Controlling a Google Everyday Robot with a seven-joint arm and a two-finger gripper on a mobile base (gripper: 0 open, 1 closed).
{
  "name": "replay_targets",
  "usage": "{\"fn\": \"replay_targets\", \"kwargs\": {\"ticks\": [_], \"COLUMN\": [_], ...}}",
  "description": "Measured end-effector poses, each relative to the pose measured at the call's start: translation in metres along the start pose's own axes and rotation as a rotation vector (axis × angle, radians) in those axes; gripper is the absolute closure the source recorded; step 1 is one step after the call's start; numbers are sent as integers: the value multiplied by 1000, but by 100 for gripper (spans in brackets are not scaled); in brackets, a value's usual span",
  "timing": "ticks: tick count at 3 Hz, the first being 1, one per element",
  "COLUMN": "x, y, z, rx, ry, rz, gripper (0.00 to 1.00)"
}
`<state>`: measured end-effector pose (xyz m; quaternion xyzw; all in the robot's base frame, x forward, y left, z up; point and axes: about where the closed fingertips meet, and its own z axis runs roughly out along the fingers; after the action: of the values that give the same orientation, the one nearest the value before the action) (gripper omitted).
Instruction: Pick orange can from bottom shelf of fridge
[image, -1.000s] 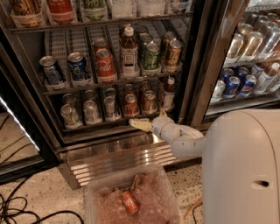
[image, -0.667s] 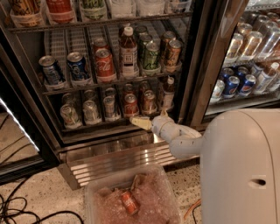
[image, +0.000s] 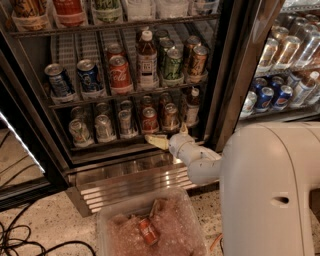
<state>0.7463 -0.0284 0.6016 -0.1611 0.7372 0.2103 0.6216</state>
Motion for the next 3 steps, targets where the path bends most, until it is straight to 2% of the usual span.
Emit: {"fn": "replay_targets", "kwargs": {"ticks": [1, 3], "x": [-3, -1], "y": [1, 0], "z": [2, 6], "rx": [42, 108], "ry": [-73, -170], "rz": [-76, -160], "gripper": [0, 0]}}
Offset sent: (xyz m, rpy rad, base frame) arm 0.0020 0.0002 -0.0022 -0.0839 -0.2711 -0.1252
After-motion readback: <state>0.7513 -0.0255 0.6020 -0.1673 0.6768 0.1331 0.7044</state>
